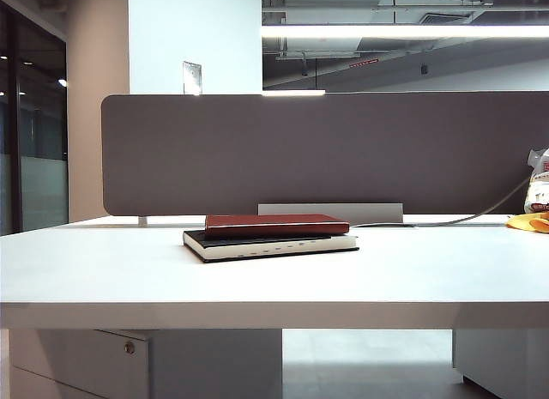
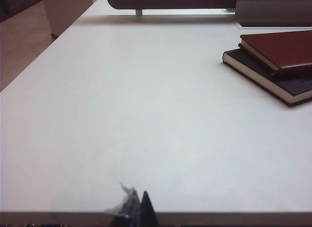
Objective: Pick up the red book and place it on top of the black book.
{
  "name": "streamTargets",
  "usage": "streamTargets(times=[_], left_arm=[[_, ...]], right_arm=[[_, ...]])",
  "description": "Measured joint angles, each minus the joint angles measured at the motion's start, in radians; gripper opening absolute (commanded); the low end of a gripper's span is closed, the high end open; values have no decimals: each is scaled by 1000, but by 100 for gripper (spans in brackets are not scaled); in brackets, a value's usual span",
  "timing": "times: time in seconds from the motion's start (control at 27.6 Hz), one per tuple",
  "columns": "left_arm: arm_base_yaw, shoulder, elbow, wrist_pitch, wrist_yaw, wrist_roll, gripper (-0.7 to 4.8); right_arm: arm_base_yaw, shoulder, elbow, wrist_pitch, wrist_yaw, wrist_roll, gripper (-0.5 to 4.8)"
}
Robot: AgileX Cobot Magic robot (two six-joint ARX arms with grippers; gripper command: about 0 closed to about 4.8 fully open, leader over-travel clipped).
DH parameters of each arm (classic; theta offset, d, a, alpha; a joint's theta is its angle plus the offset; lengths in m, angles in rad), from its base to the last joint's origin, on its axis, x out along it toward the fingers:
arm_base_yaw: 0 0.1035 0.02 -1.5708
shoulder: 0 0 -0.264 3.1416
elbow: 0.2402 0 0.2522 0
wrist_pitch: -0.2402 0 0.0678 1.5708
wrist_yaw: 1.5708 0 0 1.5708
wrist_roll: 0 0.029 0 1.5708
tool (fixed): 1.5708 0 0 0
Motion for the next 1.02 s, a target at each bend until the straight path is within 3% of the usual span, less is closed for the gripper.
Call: streamTargets(times=[0.4, 1.02], left_arm=[[0, 0, 0, 0, 0, 0, -6], [0, 0, 0, 0, 0, 0, -6]], right_arm=[[196, 0, 0, 0, 123, -27, -4], [204, 0, 0, -79, 132, -32, -4]])
